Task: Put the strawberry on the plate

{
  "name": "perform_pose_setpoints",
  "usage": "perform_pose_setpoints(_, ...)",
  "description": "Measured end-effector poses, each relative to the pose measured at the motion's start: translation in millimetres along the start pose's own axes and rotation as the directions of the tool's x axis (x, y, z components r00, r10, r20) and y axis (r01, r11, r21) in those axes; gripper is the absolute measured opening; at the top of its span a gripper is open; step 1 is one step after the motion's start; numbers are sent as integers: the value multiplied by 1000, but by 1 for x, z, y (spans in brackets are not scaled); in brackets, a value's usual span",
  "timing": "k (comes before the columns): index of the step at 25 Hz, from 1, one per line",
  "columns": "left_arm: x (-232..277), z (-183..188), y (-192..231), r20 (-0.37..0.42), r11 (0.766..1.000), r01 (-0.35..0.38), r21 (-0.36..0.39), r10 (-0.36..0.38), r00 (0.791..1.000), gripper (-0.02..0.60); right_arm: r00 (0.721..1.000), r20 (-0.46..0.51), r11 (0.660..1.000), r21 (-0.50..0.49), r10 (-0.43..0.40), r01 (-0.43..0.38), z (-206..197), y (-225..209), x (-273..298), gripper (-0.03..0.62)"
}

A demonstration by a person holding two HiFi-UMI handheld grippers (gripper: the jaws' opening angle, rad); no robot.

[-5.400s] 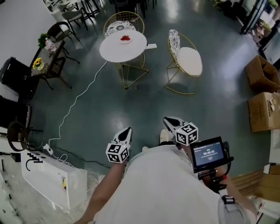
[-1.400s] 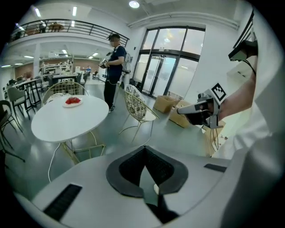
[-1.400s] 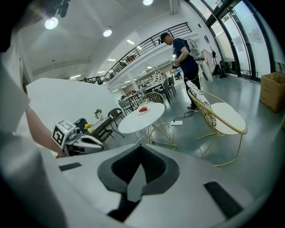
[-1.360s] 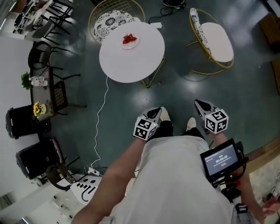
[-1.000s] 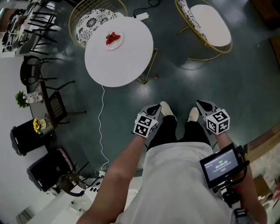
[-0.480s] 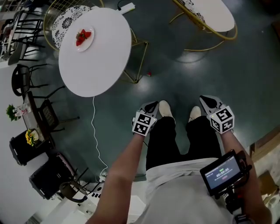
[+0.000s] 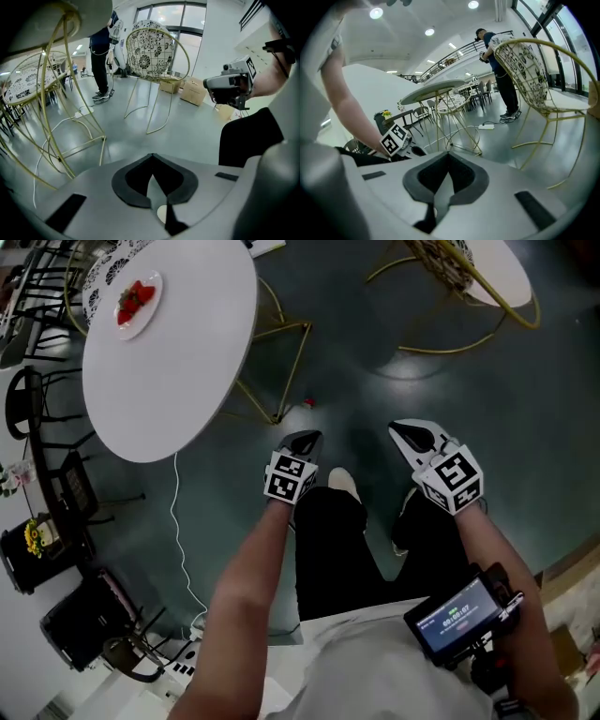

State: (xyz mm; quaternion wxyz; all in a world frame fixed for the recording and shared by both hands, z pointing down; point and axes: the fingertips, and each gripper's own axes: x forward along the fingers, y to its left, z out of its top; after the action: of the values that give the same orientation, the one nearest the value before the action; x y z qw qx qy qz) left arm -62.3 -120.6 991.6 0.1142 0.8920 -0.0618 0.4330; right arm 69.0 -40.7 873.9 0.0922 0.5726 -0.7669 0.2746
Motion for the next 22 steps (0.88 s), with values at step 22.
perform_pose_setpoints(22, 196, -146, 158, -106, 993, -96, -65, 88, 990, 8, 999, -23, 994, 104, 35, -33, -94, -86, 149, 5)
